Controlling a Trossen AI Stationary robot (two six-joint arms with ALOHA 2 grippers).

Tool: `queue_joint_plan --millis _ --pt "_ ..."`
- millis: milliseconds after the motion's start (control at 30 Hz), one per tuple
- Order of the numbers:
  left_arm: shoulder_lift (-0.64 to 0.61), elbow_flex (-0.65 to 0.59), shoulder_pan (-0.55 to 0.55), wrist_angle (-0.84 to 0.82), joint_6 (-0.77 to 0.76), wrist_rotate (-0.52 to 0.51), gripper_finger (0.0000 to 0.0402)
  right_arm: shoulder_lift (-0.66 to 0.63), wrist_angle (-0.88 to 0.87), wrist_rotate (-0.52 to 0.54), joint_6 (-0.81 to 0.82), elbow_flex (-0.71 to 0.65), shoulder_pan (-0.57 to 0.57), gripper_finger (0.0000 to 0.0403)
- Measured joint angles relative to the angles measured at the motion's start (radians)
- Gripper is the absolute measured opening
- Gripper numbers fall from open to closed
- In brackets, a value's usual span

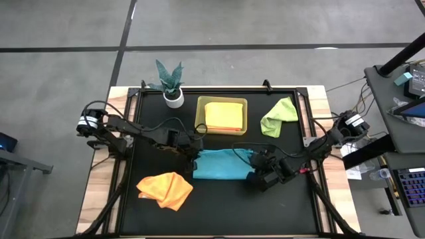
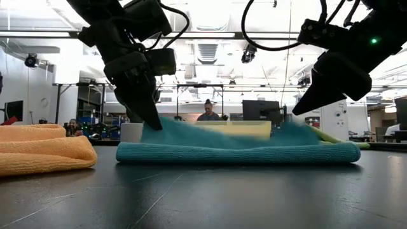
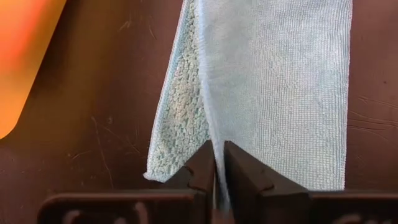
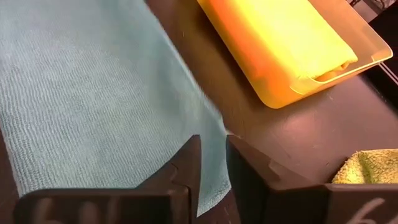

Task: Fold microfiber towels
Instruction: Fold the blue towel on the table

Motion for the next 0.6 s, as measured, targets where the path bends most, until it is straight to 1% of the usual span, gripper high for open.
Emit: queue_joint_plan --millis 133,233,300,433,533,600 --pt "0.0 0.0 0.0 0.0 0.0 -0.003 0.0084 -0.017 -0.003 -0.007 -0.003 0.0 0.0 0.0085" --pt "0.0 0.003 0.0 -0.012 0.0 -0.007 0.0127 -0.054 -0.014 -0.056 -0.013 0.0 0.0 0.0094" --pt "-0.003 0.01 -0.002 -0.029 0.001 -0.007 0.0148 -0.084 -0.015 -0.089 -0.014 0.004 0.002 0.0097" --pt "-0.024 0.044 -0.014 -0.077 -0.006 0.02 0.0161 -0.125 0.005 -0.132 -0.012 0.01 0.014 0.0093" --pt "-0.039 0.06 -0.041 -0.09 -0.007 0.025 0.0162 -0.125 0.078 -0.138 -0.013 0.006 0.034 0.008" --pt "-0.04 0.066 -0.067 -0.07 -0.007 0.025 0.0162 -0.108 0.131 -0.138 -0.024 0.004 0.048 0.0068"
